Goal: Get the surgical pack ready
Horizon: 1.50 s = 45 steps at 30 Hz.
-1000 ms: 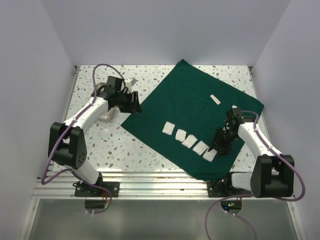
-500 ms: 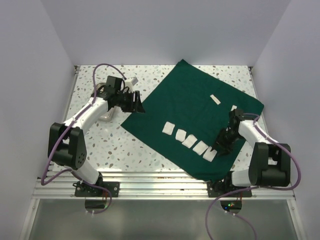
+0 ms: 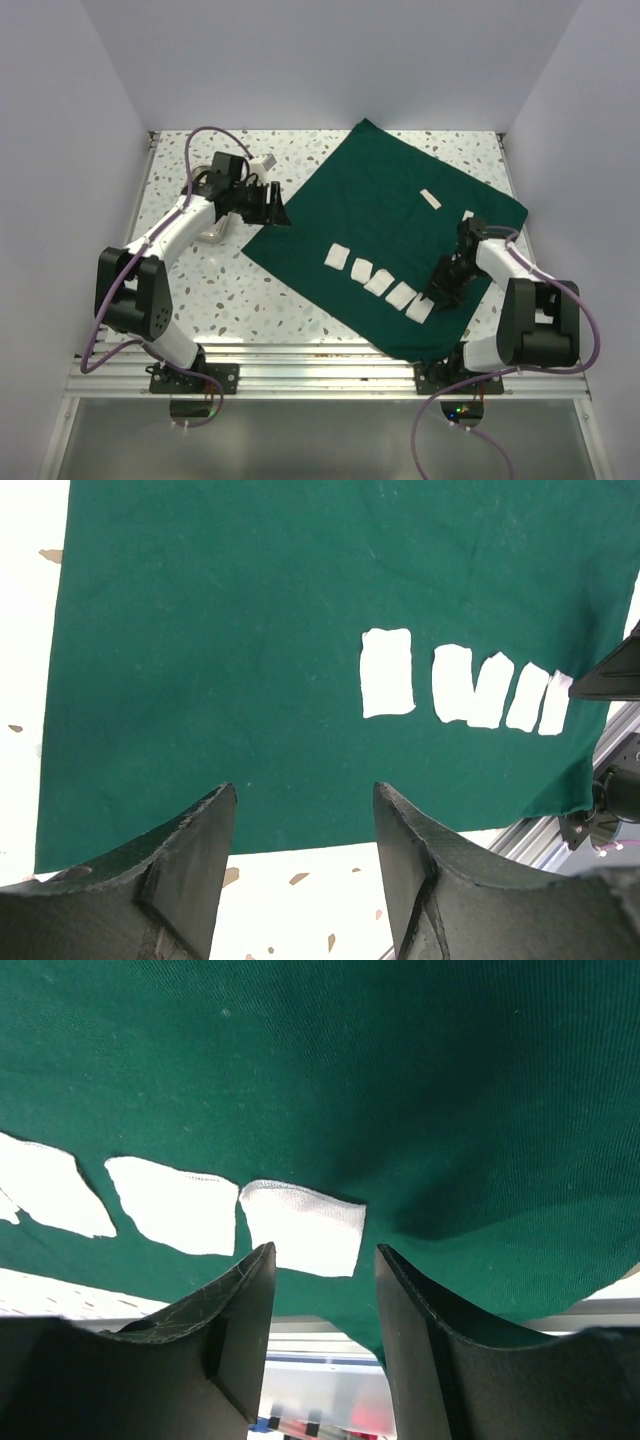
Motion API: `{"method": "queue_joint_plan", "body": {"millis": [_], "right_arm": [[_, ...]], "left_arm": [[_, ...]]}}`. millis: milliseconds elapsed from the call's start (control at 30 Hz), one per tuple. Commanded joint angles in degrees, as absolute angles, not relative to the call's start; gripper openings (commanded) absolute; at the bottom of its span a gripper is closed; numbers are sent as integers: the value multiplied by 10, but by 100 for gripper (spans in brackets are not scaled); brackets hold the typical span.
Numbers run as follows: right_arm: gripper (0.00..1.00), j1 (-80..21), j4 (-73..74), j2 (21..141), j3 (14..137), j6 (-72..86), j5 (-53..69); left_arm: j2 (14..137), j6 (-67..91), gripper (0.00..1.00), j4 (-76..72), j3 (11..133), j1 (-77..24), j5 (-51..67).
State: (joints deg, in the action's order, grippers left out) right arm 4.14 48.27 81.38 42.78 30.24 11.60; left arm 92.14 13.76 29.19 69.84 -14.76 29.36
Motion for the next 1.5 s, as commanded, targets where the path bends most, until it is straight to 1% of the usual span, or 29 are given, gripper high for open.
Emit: {"method": "queue_joint_plan", "body": {"millis": [0, 233, 400, 633, 1033, 1067, 1100, 1267, 1333, 1400, 1433, 1467], "right_arm": [[49, 43, 467, 823, 425, 307, 115], [48, 43, 458, 832, 418, 305, 120], [46, 43, 454, 834, 416, 306, 118], [40, 43, 445, 841, 412, 305, 119], [34, 43, 439, 853, 409, 307, 110], [33, 43, 439, 853, 409, 307, 110], [27, 43, 439, 853, 410, 307, 110], [15, 43, 461, 836, 421, 308, 104], [9, 43, 499, 812, 446, 306, 96], [6, 42, 525, 791, 485, 299, 81], [1, 42, 547, 774, 497, 296, 78], [0, 42, 556, 770, 510, 293, 78]], "left_arm": [[895, 120, 62, 279, 708, -149, 294], [895, 117, 64, 281, 711, -149, 294], [895, 116, 64, 282, 713, -149, 294], [897, 114, 64, 283, 715, -149, 296], [900, 113, 64, 284, 715, -149, 301], [900, 113, 64, 284, 715, -149, 301], [899, 113, 64, 283, 714, -149, 302], [897, 114, 64, 285, 713, -149, 301], [896, 116, 64, 285, 713, -149, 301], [897, 115, 64, 284, 711, -149, 301], [897, 116, 64, 282, 710, -148, 302], [898, 117, 64, 280, 709, -149, 304]]}}
